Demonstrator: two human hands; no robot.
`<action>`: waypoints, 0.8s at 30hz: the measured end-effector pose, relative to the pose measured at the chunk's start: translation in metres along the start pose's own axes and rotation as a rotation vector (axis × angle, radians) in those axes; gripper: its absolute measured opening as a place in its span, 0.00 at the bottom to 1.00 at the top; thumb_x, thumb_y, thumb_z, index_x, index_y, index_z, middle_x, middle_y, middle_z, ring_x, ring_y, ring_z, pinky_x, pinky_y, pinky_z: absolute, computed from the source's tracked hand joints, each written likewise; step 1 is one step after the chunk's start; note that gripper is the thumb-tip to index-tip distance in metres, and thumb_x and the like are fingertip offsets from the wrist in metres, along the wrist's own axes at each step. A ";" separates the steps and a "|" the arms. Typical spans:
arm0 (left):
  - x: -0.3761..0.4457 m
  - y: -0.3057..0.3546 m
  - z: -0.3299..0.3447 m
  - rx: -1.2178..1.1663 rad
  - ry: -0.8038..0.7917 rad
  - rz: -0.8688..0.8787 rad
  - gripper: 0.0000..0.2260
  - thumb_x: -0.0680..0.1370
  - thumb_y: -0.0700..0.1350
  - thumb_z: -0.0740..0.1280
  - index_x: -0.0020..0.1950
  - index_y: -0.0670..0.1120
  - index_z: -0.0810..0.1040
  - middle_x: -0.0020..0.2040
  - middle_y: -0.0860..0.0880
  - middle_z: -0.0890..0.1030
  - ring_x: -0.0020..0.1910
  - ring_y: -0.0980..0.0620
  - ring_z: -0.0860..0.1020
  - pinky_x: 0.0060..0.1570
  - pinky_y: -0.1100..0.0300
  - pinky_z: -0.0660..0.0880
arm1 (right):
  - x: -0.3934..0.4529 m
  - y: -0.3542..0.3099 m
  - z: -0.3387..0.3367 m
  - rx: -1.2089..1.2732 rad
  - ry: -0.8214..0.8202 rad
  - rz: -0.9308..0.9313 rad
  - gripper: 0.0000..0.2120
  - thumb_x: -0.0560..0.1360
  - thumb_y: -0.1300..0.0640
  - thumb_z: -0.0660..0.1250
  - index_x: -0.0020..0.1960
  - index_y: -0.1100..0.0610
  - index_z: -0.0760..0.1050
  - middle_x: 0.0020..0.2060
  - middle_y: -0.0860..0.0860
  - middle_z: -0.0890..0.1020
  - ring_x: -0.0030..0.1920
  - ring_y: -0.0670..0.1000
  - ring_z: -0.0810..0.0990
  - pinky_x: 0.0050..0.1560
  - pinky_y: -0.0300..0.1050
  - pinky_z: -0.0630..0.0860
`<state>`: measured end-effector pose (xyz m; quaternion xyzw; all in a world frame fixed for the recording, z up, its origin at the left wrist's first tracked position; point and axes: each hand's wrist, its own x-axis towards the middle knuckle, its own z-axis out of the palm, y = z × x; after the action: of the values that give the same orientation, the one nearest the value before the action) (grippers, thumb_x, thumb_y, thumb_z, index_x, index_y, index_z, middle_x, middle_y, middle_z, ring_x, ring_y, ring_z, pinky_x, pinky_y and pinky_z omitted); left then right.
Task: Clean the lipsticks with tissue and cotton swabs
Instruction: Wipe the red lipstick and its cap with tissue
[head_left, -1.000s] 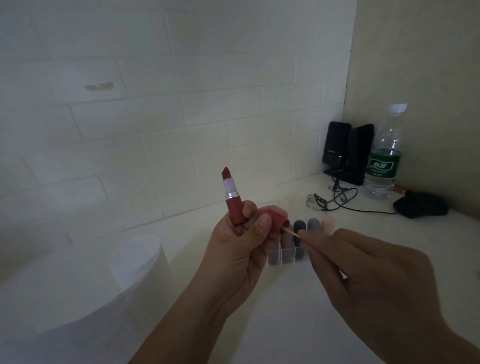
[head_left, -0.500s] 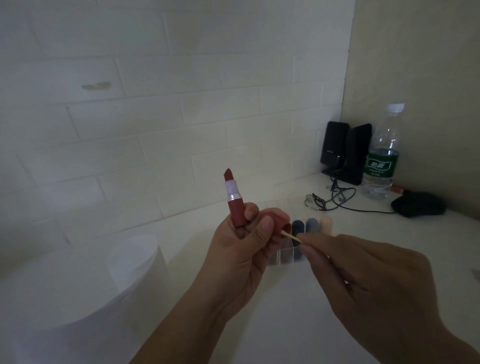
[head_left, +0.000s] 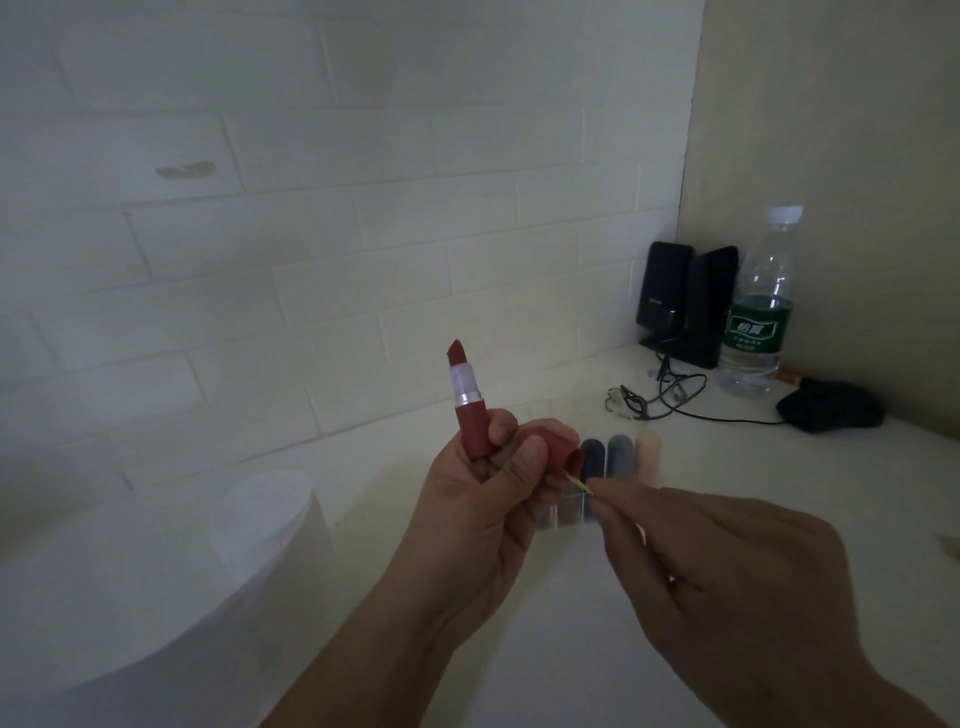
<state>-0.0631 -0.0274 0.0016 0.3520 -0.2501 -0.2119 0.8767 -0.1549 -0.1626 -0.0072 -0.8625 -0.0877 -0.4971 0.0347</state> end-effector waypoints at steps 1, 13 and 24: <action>0.000 0.000 0.001 0.017 0.019 0.000 0.15 0.66 0.39 0.76 0.42 0.44 0.70 0.42 0.41 0.83 0.42 0.48 0.82 0.45 0.61 0.80 | 0.001 -0.001 0.000 -0.011 0.028 -0.010 0.16 0.75 0.51 0.59 0.45 0.55 0.85 0.30 0.49 0.83 0.25 0.44 0.75 0.38 0.41 0.68; -0.001 -0.002 0.003 0.029 -0.019 0.009 0.11 0.67 0.37 0.70 0.41 0.44 0.68 0.42 0.41 0.83 0.40 0.48 0.82 0.42 0.63 0.80 | 0.005 0.004 -0.008 0.048 0.073 0.134 0.12 0.73 0.50 0.63 0.41 0.51 0.84 0.22 0.43 0.73 0.20 0.44 0.67 0.25 0.36 0.69; 0.001 -0.002 0.001 0.085 -0.010 0.064 0.09 0.69 0.36 0.68 0.41 0.44 0.68 0.42 0.41 0.83 0.40 0.47 0.82 0.41 0.61 0.79 | 0.001 0.007 0.001 0.002 0.088 0.022 0.19 0.75 0.48 0.58 0.41 0.55 0.85 0.23 0.48 0.78 0.19 0.47 0.71 0.34 0.38 0.65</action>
<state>-0.0637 -0.0299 0.0008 0.3795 -0.2742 -0.1747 0.8662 -0.1520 -0.1690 -0.0063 -0.8407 -0.0771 -0.5342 0.0448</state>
